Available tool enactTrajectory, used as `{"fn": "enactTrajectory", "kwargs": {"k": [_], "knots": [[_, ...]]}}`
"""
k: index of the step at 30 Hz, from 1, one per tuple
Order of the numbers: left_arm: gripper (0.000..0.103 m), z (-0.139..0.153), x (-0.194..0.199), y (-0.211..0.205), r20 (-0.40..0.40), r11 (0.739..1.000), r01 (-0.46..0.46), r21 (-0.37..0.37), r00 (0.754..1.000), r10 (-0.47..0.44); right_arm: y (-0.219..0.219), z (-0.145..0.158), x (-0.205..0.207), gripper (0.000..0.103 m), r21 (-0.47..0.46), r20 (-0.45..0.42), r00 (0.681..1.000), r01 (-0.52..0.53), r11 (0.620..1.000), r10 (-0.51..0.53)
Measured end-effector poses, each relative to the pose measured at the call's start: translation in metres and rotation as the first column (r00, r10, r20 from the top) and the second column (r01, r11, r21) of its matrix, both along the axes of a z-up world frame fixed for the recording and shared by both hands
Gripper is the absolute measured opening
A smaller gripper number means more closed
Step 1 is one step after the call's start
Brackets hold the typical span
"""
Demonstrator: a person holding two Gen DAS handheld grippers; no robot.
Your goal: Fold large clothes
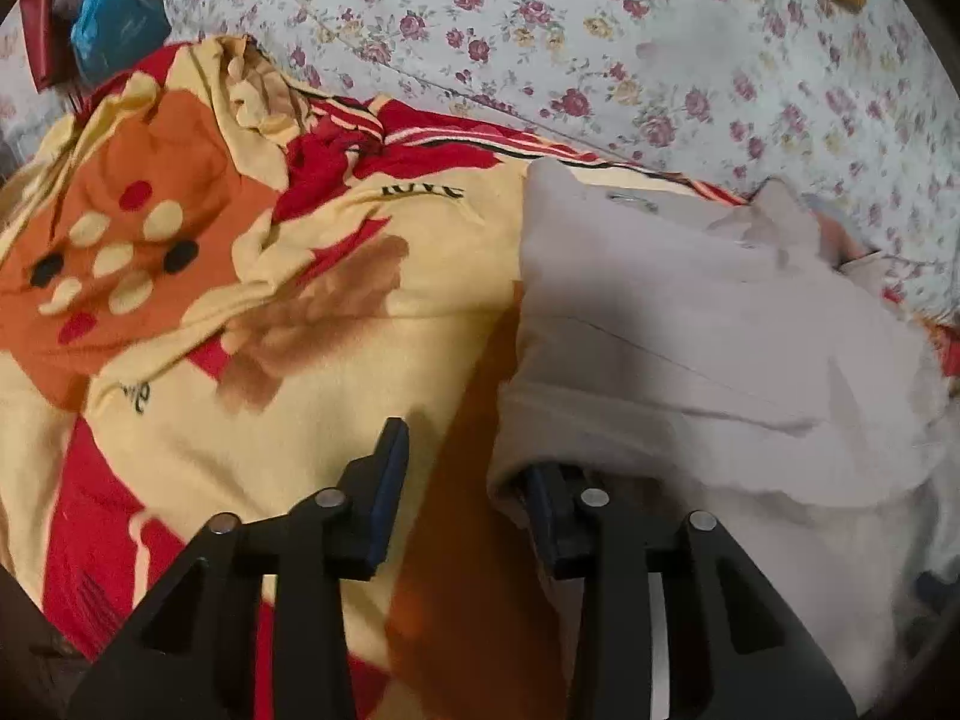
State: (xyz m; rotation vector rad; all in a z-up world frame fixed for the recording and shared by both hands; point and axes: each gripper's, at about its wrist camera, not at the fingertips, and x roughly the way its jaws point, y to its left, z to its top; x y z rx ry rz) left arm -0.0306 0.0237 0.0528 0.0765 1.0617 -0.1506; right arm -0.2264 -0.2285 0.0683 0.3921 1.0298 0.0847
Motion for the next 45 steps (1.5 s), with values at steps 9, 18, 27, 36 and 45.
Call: {"fn": "enactTrajectory", "kwargs": {"k": [9,18,27,36,45], "knots": [[0.067,0.021,-0.051,0.004,-0.054,0.983,0.134,-0.123,0.988,-0.142,0.007,0.002,-0.005,0.065,0.031,0.016,1.000,-0.027,0.999,0.026],[0.065,-0.010,-0.099,-0.014,-0.096,0.978,0.206,-0.033,0.973,-0.209,0.006,0.002,-0.007,0.065,0.084,0.028,0.999,-0.026,0.996,0.024],[0.002,0.004,-0.110,-0.002,-0.078,0.974,0.223,-0.041,0.971,-0.226,0.000,0.010,-0.013,0.065,0.078,0.041,0.999,-0.002,0.997,-0.001],[0.000,0.021,-0.096,0.019,-0.010,0.992,0.109,-0.064,0.994,-0.109,-0.006,-0.022,-0.006,0.066,-0.027,-0.068,0.997,0.020,0.999,-0.021],[0.068,0.043,-0.066,-0.044,0.069,0.973,0.156,-0.169,0.987,-0.146,-0.037,0.018,0.007,0.067,-0.059,0.053,0.994,0.095,0.994,-0.092]]}}
